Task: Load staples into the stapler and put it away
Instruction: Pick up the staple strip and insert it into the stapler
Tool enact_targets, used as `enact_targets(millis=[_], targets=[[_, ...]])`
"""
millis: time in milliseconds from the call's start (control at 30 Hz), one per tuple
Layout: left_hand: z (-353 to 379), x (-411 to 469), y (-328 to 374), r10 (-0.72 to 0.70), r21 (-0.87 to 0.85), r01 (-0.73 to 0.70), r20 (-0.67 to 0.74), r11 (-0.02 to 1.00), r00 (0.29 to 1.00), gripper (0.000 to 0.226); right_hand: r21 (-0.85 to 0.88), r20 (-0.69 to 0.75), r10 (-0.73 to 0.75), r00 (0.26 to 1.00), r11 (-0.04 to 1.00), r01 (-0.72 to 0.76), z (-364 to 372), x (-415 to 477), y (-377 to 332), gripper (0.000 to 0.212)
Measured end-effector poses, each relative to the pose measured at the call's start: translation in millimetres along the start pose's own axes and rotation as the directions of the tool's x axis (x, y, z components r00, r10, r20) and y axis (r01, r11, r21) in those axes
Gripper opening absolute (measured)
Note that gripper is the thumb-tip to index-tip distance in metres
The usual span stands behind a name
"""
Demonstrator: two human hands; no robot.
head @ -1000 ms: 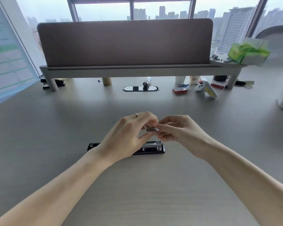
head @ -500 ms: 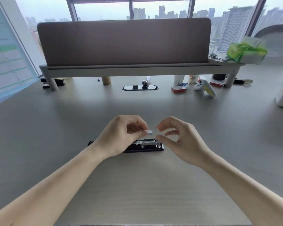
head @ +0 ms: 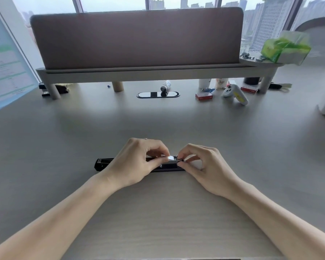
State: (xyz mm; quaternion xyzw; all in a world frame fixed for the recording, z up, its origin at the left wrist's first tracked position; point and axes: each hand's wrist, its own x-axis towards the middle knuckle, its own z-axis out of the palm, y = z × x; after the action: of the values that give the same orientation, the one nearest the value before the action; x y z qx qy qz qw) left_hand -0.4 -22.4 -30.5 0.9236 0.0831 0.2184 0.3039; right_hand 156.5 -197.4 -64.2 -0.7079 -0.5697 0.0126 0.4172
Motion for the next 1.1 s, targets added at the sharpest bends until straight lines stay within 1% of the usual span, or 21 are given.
enact_targets(millis=[167, 300, 367, 467, 667, 733, 800, 867, 933, 1000, 1100], targets=[[-0.1, -0.8, -2.4, 0.043, 0.075, -0.044, 0.021, 0.996, 0.999, 0.007, 0.004, 0.001, -0.003, 1.0, 1.0, 0.003, 0.9, -0.4, 3.1, 0.005], [-8.1, -8.6, -7.5, -0.018, 0.098, 0.018, -0.003, 0.995, 1.0, 0.016, 0.01, 0.003, 0.008, 1.0, 1.0, -0.008, 1.2, -0.9, 3.6, 0.006], [-11.8, -11.5, -13.4, -0.037, 0.12, 0.038, -0.007, 0.992, 0.999, 0.016, 0.013, 0.001, 0.014, 1.0, 1.0, -0.014, 1.3, -1.4, 3.8, 0.006], [-11.7, -13.4, -19.6, -0.046, 0.151, 0.042, 0.024, 0.988, 0.999, 0.014, 0.017, 0.003, 0.024, 1.0, 1.0, -0.024, 1.4, -1.4, 3.5, 0.007], [-2.9, -10.4, -14.5, -0.007, 0.158, 0.0, 0.041, 0.987, 0.999, 0.012, 0.019, 0.008, 0.029, 1.0, 0.999, -0.03, 0.1, -1.4, 1.6, 0.007], [-5.4, -11.2, -14.3, -0.021, 0.149, 0.014, 0.043, 0.989, 0.999, 0.014, 0.026, 0.005, 0.037, 0.999, 0.999, -0.037, -0.2, -1.2, 0.4, 0.009], [-15.0, -13.0, -16.9, -0.055, 0.137, 0.05, 0.039, 0.989, 0.998, 0.022, 0.053, 0.005, 0.077, 0.997, 0.996, -0.077, -1.3, -1.5, -1.0, 0.018], [-32.2, -15.9, -24.1, -0.103, 0.165, 0.089, 0.079, 0.982, 0.992, 0.03, 0.063, 0.023, 0.129, 0.991, 0.989, -0.13, -2.4, -2.3, -2.6, 0.034], [-51.0, -19.7, -32.5, -0.172, 0.242, 0.129, 0.163, 0.962, 0.972, 0.033, 0.046, 0.047, 0.159, 0.986, 0.986, -0.161, -2.4, -2.6, -2.4, 0.043], [-63.5, -22.4, -36.9, -0.227, 0.303, 0.153, 0.226, 0.941, 0.947, 0.029, 0.031, 0.055, 0.178, 0.982, 0.983, -0.18, -2.4, -2.1, -2.1, 0.044], [-71.9, -21.1, -35.9, -0.229, 0.305, 0.141, 0.278, 0.942, 0.933, 0.026, 0.025, 0.06, 0.202, 0.978, 0.979, -0.204, -3.1, -0.4, -4.1, 0.046]])
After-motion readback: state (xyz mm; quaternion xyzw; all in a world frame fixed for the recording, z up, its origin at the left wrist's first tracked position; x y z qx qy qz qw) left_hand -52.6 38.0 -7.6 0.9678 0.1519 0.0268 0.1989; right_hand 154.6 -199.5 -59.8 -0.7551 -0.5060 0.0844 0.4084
